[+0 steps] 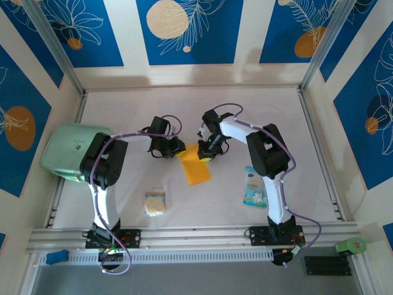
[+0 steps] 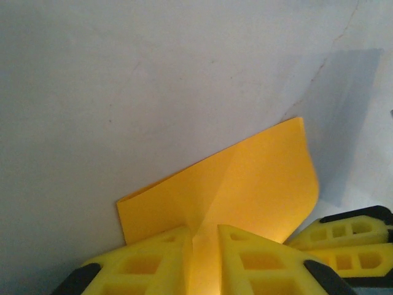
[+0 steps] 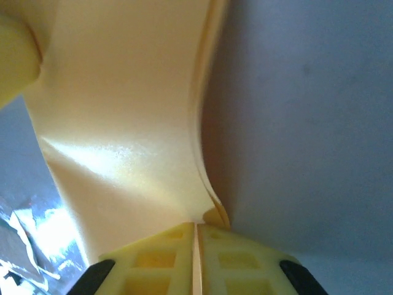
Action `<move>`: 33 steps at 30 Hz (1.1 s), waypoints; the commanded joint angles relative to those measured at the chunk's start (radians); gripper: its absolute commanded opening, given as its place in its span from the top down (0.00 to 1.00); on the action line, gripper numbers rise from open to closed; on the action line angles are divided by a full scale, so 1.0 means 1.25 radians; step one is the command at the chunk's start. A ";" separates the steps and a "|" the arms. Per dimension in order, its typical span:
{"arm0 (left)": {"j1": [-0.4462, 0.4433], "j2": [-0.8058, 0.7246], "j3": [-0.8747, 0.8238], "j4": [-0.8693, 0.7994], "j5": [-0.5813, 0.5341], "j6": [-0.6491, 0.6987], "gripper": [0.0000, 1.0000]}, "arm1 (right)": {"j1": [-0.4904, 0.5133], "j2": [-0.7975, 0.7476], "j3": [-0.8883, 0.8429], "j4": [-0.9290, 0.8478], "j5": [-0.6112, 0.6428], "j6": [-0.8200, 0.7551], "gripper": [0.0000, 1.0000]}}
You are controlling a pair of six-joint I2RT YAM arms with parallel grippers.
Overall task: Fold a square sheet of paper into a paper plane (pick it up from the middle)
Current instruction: First fold in half a square sheet of paper at the center of the table.
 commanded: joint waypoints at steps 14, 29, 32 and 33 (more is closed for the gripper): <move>-0.005 0.000 -0.113 0.050 -0.072 -0.100 0.80 | 0.149 -0.199 -0.240 0.351 -0.026 0.378 0.96; -0.005 0.011 -0.107 0.044 -0.071 -0.094 0.80 | 0.154 -0.091 -0.202 0.352 -0.042 0.348 0.98; -0.004 0.014 -0.103 0.040 -0.076 -0.092 0.81 | 0.155 -0.091 -0.213 0.333 -0.046 0.329 0.98; -0.004 0.017 -0.103 0.038 -0.078 -0.091 0.81 | 0.158 -0.091 -0.218 0.328 -0.043 0.324 0.98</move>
